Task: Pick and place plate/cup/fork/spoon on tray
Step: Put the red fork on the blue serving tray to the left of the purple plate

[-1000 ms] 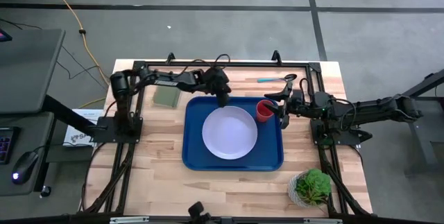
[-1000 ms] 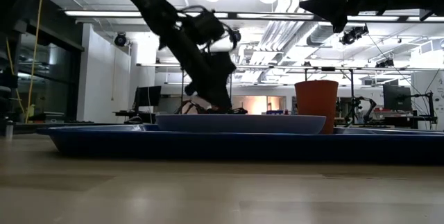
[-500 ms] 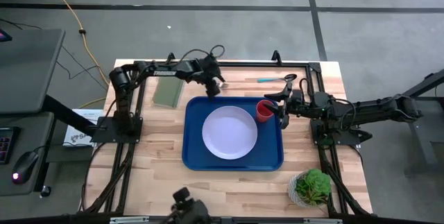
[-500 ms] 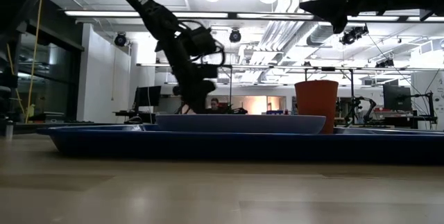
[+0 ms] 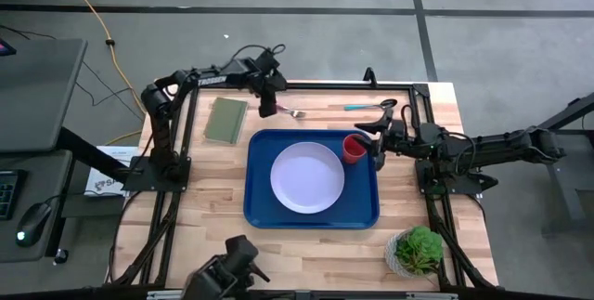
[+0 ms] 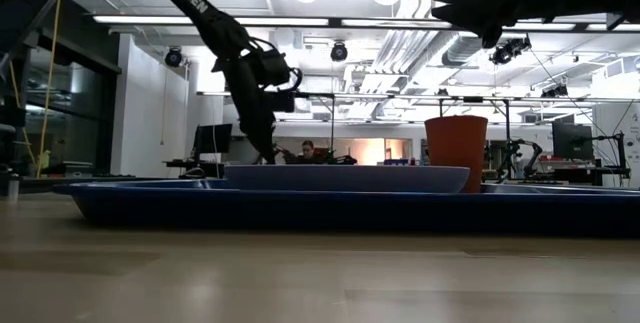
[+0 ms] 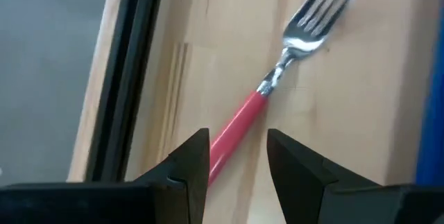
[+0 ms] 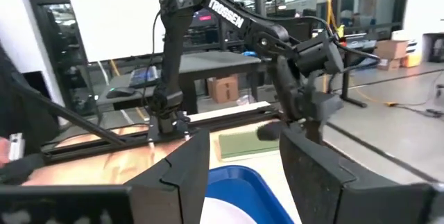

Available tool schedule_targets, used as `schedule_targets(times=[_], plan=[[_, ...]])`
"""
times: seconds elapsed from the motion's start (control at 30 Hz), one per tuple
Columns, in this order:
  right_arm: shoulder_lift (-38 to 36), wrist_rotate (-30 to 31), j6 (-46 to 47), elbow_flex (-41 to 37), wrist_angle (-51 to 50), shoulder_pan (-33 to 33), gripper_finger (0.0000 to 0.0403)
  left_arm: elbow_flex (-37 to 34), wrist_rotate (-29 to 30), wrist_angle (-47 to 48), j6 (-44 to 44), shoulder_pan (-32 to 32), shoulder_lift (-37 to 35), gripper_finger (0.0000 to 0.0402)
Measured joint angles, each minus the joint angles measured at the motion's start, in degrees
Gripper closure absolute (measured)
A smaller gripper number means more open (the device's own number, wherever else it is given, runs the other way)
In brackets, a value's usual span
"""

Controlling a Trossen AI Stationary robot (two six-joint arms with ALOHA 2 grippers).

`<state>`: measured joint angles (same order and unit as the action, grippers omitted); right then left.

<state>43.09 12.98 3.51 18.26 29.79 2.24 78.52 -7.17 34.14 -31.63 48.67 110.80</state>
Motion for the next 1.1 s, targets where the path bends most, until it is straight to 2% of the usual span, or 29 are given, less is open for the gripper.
schedule_targets(times=[0.23,0.5,0.6,0.83,1.1], plan=[[0.0,1.6,-3.5,0.0,2.4,0.0,0.0236,3.0,-1.0,3.4,-7.4,0.5,0.0,0.0277],[0.0,1.6,-3.5,0.0,2.4,0.0,0.0236,3.1,1.4,4.9,-9.5,-0.6,3.7,0.0277],[0.0,1.6,-3.5,0.0,2.2,0.0,0.0236,3.1,4.4,4.0,-11.4,-1.4,5.3,0.0277],[0.0,1.6,-3.5,0.0,2.2,0.0,0.0236,3.1,3.2,2.2,-13.5,-1.4,7.5,0.0277],[0.0,1.6,-3.4,0.0,1.7,0.0,0.0236,3.2,6.5,-0.6,-17.1,-1.5,9.3,0.0277]])
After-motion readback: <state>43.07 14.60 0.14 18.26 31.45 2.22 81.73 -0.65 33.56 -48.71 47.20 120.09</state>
